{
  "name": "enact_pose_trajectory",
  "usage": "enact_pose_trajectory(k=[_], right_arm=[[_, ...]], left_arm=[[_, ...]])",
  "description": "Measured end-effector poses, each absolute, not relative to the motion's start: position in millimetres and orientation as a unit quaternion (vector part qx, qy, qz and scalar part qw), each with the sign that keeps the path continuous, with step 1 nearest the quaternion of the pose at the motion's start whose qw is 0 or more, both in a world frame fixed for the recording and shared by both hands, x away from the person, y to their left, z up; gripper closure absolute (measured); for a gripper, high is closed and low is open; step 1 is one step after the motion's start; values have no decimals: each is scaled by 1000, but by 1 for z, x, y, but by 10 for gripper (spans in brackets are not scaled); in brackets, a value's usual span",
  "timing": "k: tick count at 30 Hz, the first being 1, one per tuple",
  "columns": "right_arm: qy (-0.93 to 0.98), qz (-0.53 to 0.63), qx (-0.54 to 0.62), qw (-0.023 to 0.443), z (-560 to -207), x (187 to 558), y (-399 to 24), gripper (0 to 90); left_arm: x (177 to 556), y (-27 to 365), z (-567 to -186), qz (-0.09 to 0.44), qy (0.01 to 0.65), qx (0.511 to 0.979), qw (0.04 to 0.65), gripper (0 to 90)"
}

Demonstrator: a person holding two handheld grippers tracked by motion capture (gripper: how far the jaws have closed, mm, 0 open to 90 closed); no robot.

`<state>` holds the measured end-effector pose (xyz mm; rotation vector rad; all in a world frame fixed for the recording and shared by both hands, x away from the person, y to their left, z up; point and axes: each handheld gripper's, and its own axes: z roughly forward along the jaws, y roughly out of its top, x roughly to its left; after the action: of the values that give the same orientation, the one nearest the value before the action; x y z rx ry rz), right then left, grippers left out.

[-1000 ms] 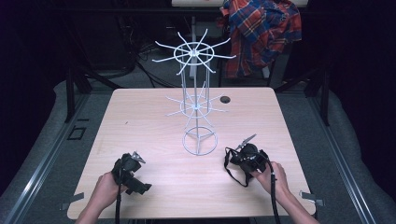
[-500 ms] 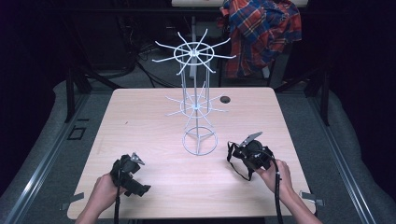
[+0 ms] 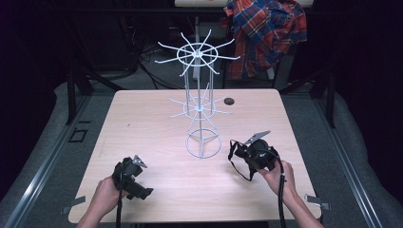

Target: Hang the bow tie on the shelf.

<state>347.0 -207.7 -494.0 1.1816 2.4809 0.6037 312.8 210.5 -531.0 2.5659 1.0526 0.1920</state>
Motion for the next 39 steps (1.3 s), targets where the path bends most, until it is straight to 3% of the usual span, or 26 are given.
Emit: enact_pose_trajectory(k=[39], right_arm=[[851, 293, 387, 201, -444, 359, -201, 755]], left_arm=[[313, 215, -536, 63, 382, 906, 169, 0]])
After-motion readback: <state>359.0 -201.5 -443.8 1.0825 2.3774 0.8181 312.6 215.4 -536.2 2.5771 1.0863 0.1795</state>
